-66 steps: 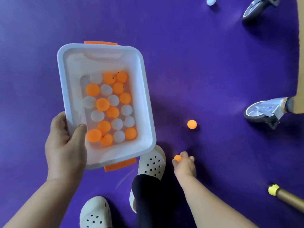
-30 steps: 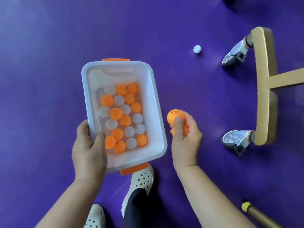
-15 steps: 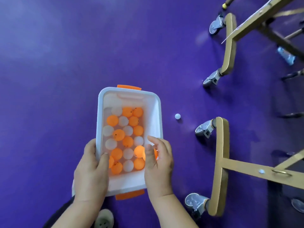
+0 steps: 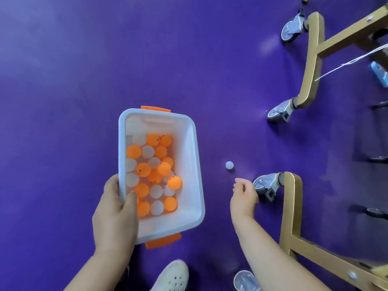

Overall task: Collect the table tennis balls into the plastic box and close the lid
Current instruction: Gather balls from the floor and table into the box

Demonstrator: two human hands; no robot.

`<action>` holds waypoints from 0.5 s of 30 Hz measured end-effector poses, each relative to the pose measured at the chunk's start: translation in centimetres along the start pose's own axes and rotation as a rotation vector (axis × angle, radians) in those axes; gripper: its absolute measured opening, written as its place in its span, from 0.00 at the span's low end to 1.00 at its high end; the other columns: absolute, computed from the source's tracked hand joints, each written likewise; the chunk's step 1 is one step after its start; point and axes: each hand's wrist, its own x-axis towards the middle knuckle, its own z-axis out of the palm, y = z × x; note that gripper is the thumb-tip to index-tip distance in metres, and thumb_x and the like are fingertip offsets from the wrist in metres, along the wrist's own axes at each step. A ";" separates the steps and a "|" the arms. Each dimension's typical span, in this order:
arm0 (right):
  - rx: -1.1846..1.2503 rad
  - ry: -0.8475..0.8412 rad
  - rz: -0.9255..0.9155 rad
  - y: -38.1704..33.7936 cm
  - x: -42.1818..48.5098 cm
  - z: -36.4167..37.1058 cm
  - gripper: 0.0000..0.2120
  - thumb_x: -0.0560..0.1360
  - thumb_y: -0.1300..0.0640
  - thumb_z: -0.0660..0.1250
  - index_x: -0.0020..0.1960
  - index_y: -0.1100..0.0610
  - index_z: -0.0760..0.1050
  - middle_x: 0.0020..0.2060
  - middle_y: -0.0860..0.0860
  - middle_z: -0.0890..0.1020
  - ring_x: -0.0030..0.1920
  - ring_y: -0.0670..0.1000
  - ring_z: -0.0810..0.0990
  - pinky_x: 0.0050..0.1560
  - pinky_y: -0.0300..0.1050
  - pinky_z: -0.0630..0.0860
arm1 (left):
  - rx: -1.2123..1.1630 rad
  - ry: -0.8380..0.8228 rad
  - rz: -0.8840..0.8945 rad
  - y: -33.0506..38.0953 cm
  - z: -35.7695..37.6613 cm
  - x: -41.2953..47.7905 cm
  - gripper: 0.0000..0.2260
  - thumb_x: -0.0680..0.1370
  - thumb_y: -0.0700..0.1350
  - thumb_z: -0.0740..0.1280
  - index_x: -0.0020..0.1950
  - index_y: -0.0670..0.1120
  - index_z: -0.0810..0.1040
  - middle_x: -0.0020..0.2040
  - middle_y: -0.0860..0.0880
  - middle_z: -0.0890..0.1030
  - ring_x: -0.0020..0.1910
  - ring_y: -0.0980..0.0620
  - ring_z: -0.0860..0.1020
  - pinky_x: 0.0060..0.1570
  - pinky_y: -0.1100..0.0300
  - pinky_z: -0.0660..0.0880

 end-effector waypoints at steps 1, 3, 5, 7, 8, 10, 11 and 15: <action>-0.066 -0.018 0.023 0.6 1.8 0.7 0.13 0.76 0.59 0.57 0.38 0.45 0.73 0.44 0.51 0.79 0.45 0.56 0.77 0.50 0.54 0.77 | 0.016 -0.005 -0.002 0.1 0.7 1.0 0.09 0.78 0.44 0.60 0.53 0.57 0.70 0.39 0.54 0.78 0.38 0.56 0.74 0.33 0.59 0.68; -0.231 -0.129 0.042 1.5 5.1 2.4 0.11 0.75 0.57 0.56 0.40 0.45 0.73 0.44 0.51 0.77 0.42 0.57 0.75 0.47 0.54 0.77 | 0.033 -0.008 0.002 0.2 2.3 3.0 0.09 0.77 0.43 0.60 0.53 0.57 0.70 0.39 0.54 0.78 0.38 0.55 0.75 0.33 0.59 0.69; -0.417 -0.270 0.036 2.4 8.1 4.2 0.11 0.76 0.57 0.57 0.53 0.50 0.76 0.51 0.51 0.77 0.48 0.57 0.77 0.48 0.50 0.75 | 0.043 -0.009 0.008 0.1 4.0 5.1 0.09 0.77 0.43 0.59 0.51 0.57 0.70 0.39 0.54 0.78 0.38 0.55 0.75 0.33 0.59 0.69; -0.521 -0.350 -0.004 3.2 11.2 6.3 0.15 0.77 0.57 0.59 0.63 0.54 0.74 0.59 0.53 0.75 0.52 0.56 0.76 0.49 0.46 0.72 | 0.044 -0.002 0.014 -0.1 5.8 7.1 0.10 0.77 0.42 0.59 0.50 0.58 0.69 0.39 0.54 0.78 0.37 0.56 0.74 0.32 0.60 0.67; -0.553 -0.367 -0.031 3.5 12.6 7.3 0.16 0.78 0.57 0.60 0.64 0.55 0.73 0.61 0.55 0.73 0.51 0.55 0.75 0.49 0.45 0.71 | 0.045 0.002 0.020 -0.3 6.8 8.1 0.10 0.77 0.42 0.59 0.50 0.59 0.68 0.39 0.55 0.77 0.37 0.57 0.74 0.32 0.61 0.67; -0.610 -0.376 -0.075 4.1 15.1 9.4 0.16 0.78 0.57 0.60 0.65 0.55 0.72 0.63 0.56 0.71 0.54 0.57 0.75 0.52 0.46 0.73 | 0.054 0.012 0.034 -0.9 8.9 10.0 0.10 0.77 0.42 0.59 0.51 0.59 0.68 0.39 0.56 0.77 0.38 0.58 0.73 0.33 0.63 0.66; -0.644 -0.376 -0.093 4.4 16.2 10.3 0.16 0.78 0.57 0.60 0.66 0.55 0.72 0.64 0.56 0.69 0.57 0.58 0.75 0.55 0.47 0.73 | 0.055 0.019 0.039 -1.1 9.8 11.0 0.10 0.77 0.42 0.59 0.52 0.58 0.68 0.39 0.56 0.77 0.38 0.58 0.73 0.33 0.63 0.66; -0.836 -0.357 -0.121 6.0 19.3 12.9 0.20 0.79 0.57 0.59 0.71 0.52 0.66 0.72 0.55 0.59 0.69 0.59 0.62 0.63 0.51 0.67 | 0.032 0.039 0.076 -2.2 12.9 13.9 0.11 0.76 0.43 0.60 0.53 0.59 0.70 0.38 0.57 0.77 0.37 0.60 0.74 0.35 0.64 0.68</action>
